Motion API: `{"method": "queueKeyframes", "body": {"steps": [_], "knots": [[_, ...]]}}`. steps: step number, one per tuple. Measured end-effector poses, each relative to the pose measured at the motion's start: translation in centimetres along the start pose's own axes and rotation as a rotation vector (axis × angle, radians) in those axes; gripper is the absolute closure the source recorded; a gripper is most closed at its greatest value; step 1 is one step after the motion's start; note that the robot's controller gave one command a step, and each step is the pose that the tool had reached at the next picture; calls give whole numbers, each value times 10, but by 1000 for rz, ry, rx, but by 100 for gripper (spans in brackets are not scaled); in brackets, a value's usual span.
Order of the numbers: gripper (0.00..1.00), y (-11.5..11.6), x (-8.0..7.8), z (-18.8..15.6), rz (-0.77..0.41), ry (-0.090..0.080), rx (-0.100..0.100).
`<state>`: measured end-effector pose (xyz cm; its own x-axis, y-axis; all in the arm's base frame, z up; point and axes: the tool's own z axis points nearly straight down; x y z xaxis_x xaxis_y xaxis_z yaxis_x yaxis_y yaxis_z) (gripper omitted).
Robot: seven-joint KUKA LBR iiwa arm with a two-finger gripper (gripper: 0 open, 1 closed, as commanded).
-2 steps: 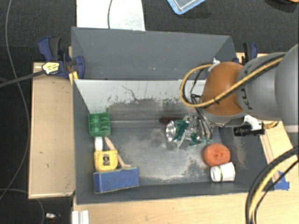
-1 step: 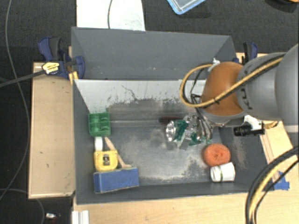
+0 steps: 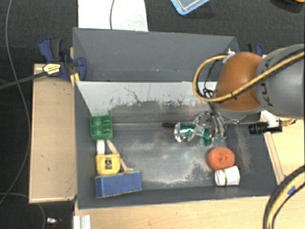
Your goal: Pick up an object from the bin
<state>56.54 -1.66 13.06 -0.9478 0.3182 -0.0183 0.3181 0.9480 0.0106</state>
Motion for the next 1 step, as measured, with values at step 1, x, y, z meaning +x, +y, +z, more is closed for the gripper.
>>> {"method": "queueKeyframes", "body": {"steps": [1], "knots": [[100,-2,-2,-76,-3,-1,-1]]}}
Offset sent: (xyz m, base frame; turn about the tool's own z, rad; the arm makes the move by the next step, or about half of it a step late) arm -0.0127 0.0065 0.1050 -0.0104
